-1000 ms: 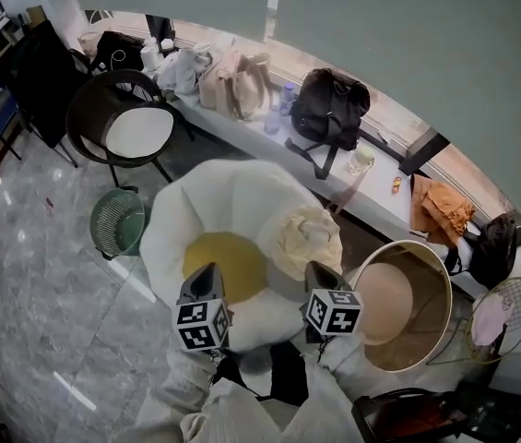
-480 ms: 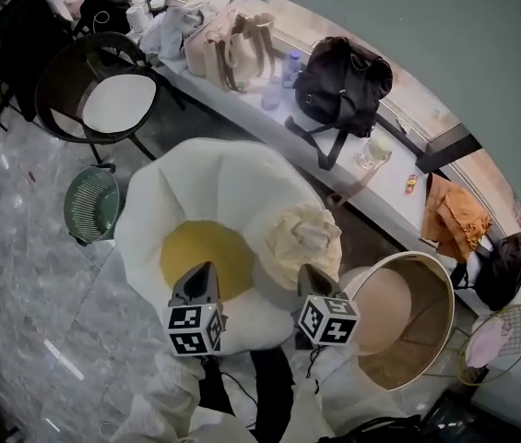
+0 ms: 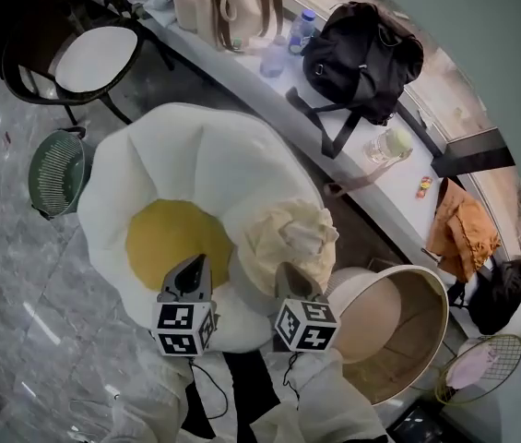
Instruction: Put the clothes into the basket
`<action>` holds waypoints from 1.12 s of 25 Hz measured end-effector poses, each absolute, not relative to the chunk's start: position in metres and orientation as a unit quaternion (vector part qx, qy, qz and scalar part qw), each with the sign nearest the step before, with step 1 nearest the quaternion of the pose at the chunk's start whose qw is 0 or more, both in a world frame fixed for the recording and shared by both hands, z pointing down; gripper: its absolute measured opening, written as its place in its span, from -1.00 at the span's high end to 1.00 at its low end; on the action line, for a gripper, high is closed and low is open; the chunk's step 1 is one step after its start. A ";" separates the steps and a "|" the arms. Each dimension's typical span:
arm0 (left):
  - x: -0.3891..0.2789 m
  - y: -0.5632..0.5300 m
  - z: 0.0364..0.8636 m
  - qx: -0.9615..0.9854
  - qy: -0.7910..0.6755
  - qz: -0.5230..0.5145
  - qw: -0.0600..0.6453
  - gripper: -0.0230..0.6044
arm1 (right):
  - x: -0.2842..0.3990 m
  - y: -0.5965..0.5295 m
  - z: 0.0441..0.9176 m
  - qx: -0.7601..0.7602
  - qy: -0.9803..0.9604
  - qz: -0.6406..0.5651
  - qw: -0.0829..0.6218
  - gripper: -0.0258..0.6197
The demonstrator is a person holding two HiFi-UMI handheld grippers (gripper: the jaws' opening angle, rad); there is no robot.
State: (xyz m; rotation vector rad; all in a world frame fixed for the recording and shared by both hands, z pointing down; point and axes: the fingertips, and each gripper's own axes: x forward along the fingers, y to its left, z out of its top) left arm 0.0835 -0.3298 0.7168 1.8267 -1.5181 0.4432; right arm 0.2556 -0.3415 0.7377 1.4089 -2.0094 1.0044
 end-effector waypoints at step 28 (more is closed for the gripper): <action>0.085 -0.329 0.794 0.660 -0.606 0.189 0.403 0.91 | 0.249 -0.400 0.843 0.468 -0.759 0.332 0.308 0.55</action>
